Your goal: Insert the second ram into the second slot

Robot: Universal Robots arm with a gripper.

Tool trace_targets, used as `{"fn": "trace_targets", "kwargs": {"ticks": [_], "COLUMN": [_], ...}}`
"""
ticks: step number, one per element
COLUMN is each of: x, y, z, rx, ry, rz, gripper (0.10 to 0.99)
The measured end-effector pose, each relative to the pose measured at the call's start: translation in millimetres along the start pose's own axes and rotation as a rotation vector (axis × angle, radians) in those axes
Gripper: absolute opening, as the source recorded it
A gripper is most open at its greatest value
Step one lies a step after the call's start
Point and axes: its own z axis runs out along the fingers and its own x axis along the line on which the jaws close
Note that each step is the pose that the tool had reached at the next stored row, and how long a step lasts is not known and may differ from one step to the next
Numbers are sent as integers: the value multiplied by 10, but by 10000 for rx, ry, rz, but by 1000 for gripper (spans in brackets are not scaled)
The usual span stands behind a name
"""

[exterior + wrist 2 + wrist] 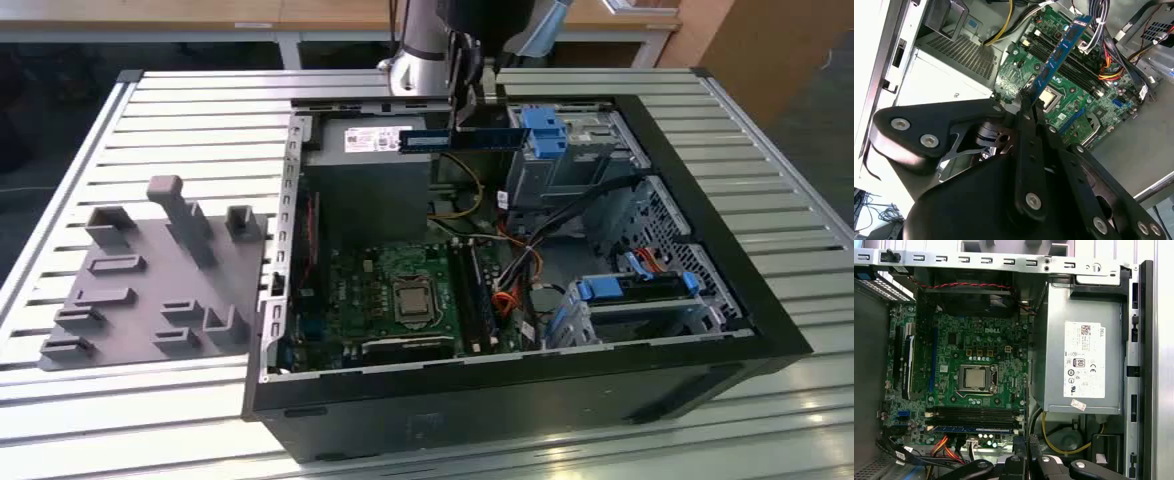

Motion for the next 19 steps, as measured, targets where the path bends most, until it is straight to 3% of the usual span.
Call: {"fn": "trace_targets", "kwargs": {"ticks": [7, 19], "x": [11, 123], "y": [1, 7], "z": [0, -1], "rx": [1, 0], "ry": [-1, 0], "rz": [0, 0], "gripper": [137, 137]}}
